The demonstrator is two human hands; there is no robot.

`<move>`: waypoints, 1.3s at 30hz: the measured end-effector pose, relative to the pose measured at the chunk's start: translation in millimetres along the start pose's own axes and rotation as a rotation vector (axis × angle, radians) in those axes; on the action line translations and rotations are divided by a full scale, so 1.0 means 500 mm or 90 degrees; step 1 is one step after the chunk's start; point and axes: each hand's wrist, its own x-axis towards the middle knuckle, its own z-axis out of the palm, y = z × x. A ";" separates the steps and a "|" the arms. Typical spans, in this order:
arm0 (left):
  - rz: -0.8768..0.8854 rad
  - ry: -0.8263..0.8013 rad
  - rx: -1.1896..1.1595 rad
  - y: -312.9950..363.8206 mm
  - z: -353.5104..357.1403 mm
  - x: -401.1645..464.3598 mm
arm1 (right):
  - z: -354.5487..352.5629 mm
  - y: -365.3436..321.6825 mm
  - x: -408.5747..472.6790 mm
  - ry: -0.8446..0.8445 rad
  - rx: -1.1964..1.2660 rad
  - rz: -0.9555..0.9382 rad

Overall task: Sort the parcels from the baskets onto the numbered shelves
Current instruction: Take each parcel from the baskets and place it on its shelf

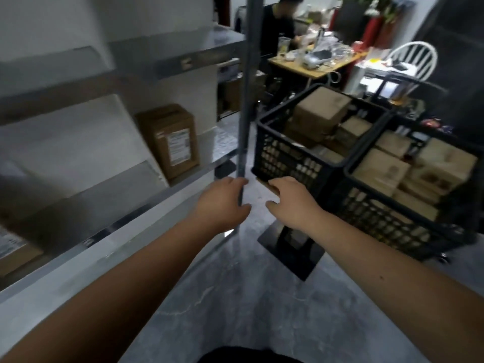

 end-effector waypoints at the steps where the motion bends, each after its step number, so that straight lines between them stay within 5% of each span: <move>1: 0.028 -0.004 0.002 0.045 0.008 0.017 | -0.028 0.034 -0.011 0.011 -0.009 0.011; 17: 0.307 -0.150 0.060 0.517 0.177 0.230 | -0.241 0.473 -0.180 0.139 -0.010 0.245; 39: 0.329 -0.314 0.125 0.657 0.358 0.679 | -0.299 0.743 0.141 0.101 0.103 0.432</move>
